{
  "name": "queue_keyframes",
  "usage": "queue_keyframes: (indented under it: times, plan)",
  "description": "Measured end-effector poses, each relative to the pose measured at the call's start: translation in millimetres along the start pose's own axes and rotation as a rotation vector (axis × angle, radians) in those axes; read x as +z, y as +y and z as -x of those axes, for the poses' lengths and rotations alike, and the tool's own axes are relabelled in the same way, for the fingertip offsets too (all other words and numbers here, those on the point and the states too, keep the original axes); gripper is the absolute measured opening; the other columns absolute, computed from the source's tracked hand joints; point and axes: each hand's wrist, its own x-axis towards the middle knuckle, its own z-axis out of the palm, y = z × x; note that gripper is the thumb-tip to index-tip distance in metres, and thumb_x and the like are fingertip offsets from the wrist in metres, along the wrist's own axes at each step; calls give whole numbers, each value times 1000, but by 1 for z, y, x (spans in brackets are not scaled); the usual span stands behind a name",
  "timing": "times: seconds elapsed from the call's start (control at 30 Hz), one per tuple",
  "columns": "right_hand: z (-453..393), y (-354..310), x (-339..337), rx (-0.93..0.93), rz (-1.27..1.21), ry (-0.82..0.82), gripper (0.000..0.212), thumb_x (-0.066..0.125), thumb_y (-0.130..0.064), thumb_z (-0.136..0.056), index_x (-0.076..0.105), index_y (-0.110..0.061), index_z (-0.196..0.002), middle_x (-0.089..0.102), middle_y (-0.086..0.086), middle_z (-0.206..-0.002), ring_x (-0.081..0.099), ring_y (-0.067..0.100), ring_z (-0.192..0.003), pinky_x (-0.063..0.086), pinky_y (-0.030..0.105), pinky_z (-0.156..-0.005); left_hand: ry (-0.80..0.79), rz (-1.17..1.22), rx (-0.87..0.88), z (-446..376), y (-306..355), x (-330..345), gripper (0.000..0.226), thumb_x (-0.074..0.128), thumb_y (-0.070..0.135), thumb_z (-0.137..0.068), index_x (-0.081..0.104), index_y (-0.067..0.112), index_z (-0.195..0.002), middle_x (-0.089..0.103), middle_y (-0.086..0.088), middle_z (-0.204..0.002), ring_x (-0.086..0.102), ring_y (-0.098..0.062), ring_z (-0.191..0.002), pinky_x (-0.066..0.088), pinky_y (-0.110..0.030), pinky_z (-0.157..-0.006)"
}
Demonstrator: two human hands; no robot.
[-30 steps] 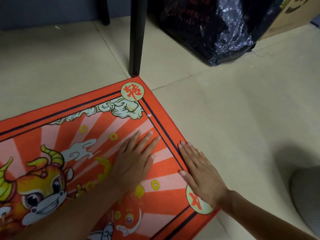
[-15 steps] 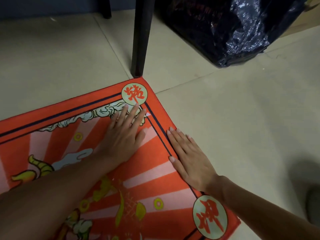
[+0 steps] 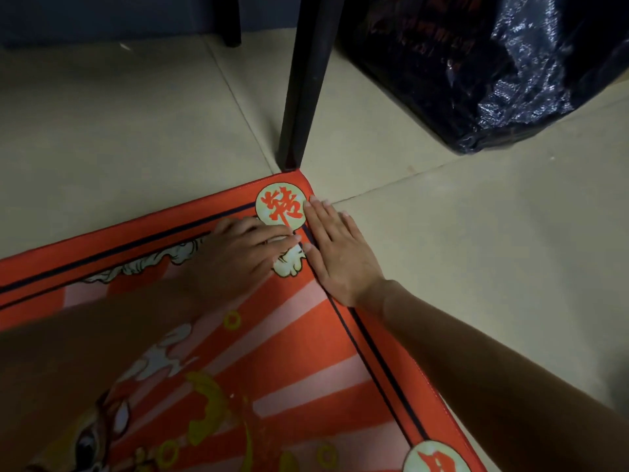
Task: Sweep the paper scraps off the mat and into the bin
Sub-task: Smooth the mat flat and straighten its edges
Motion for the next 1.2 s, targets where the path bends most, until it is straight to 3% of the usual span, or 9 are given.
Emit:
queue_keyframes:
  times: [0.13,0.2,0.3,0.6,0.77,0.97,1.2]
  plan:
    - [-36,-2,2,32,-21,21,60,12,-40,-104,1,-17,-158,-3,-2,-166,-6,12,-152,0,38,-125,1,32,-84,-3,0,5,41,41,35,-97,53,27,-134,48,4,-143,43,-17,-134,32,-46,-103]
    - [-40,-1,3,35,-33,22,58,13,-40,-105,1,-19,-158,-2,-3,-166,-6,10,-152,-1,37,-124,-8,98,-251,-4,-7,7,56,35,49,-96,42,22,-145,37,-2,-154,29,-20,-145,24,-49,-115]
    - [-40,-2,3,30,-36,35,58,14,-40,-105,2,-20,-158,0,-4,-166,-5,9,-152,-1,37,-124,-32,62,-350,-9,-9,14,68,25,56,-97,22,20,-155,23,-4,-162,17,-21,-150,17,-45,-121]
    - [-36,-7,3,49,26,36,61,17,-42,-105,2,-17,-158,0,-1,-166,-5,13,-152,-2,36,-124,-21,2,-349,-7,-3,14,64,26,50,-98,33,16,-152,29,-7,-159,24,-24,-148,19,-42,-119]
    - [-51,-6,2,22,11,31,60,17,-42,-105,1,-20,-158,0,-4,-166,-6,11,-152,0,38,-125,-28,53,-252,-15,-19,12,59,35,46,-97,44,13,-145,43,-12,-150,38,-31,-139,36,-46,-110]
    - [-54,-7,3,54,-28,46,62,19,-49,-104,1,-24,-158,0,-7,-165,-6,9,-152,-2,36,-124,-35,43,-190,-17,-29,15,59,31,45,-98,42,12,-145,28,-9,-160,21,-25,-149,22,-44,-119]
    - [-59,-7,2,39,-3,51,68,17,-54,-101,1,-21,-158,1,-4,-166,-2,13,-152,1,38,-124,10,105,-227,-23,-29,13,51,30,38,-99,46,12,-140,38,-8,-154,28,-24,-146,28,-43,-117]
